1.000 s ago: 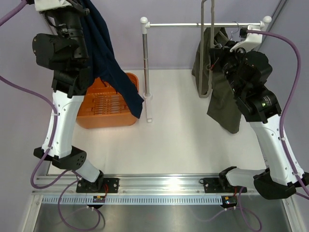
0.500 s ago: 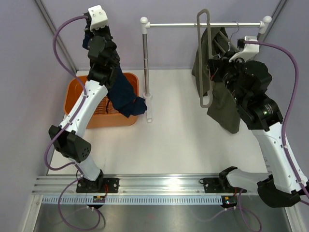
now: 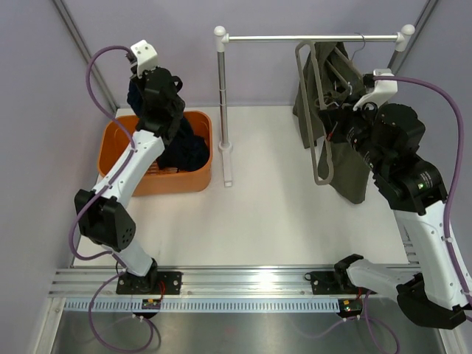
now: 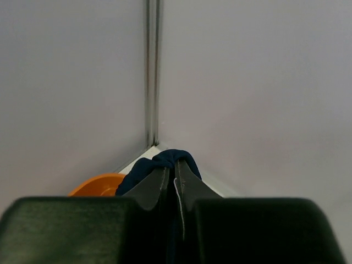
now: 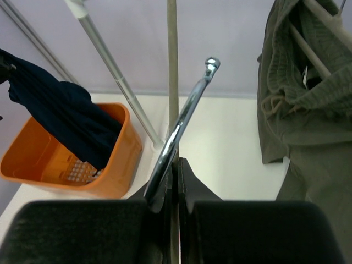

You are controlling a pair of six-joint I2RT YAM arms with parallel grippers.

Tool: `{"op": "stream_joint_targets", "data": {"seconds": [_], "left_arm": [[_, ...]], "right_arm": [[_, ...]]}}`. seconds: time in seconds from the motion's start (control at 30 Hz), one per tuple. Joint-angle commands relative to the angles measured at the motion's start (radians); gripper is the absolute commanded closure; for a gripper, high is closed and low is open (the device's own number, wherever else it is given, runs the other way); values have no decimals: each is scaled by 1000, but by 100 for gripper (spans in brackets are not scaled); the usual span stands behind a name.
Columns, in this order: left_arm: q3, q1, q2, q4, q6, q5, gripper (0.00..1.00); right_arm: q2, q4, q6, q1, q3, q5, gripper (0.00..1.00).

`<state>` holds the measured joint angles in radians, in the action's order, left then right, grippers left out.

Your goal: Remove the shorts from the hanger

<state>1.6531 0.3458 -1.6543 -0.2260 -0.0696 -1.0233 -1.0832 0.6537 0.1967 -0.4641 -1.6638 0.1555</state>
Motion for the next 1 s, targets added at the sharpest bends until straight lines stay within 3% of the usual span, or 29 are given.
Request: {"op": "stream_joint_targets", "data": {"seconds": [0.0, 0.07, 0.13, 0.2, 0.27, 0.47, 0.53, 0.83, 0.97], "left_arm": [[-56, -2, 88, -41, 161, -72, 88], [-78, -2, 108, 19, 218, -63, 85], [-131, -2, 126, 65, 290, -28, 68], [-165, -2, 158, 100, 365, 11, 59], [-196, -2, 172, 132, 393, 31, 39], [-161, -1, 195, 287, 471, 117, 19], [-165, -1, 215, 304, 476, 158, 1], [-171, 5, 306, 411, 498, 360, 1], [-194, 5, 373, 396, 446, 567, 1]], "right_arm": [[11, 79, -9, -1, -43, -48, 100], [6, 122, -14, -2, -47, -59, 100], [-3, 153, -19, -2, -53, -66, 100], [-17, 204, -23, -1, -69, -80, 100], [-33, 263, -28, -1, -91, -108, 100], [-139, 432, -51, -1, -211, -123, 100], [-188, 468, -60, -2, -260, -120, 100], [-323, 572, -144, -1, -438, -106, 100], [-372, 566, -189, -2, -520, -180, 100]]}}
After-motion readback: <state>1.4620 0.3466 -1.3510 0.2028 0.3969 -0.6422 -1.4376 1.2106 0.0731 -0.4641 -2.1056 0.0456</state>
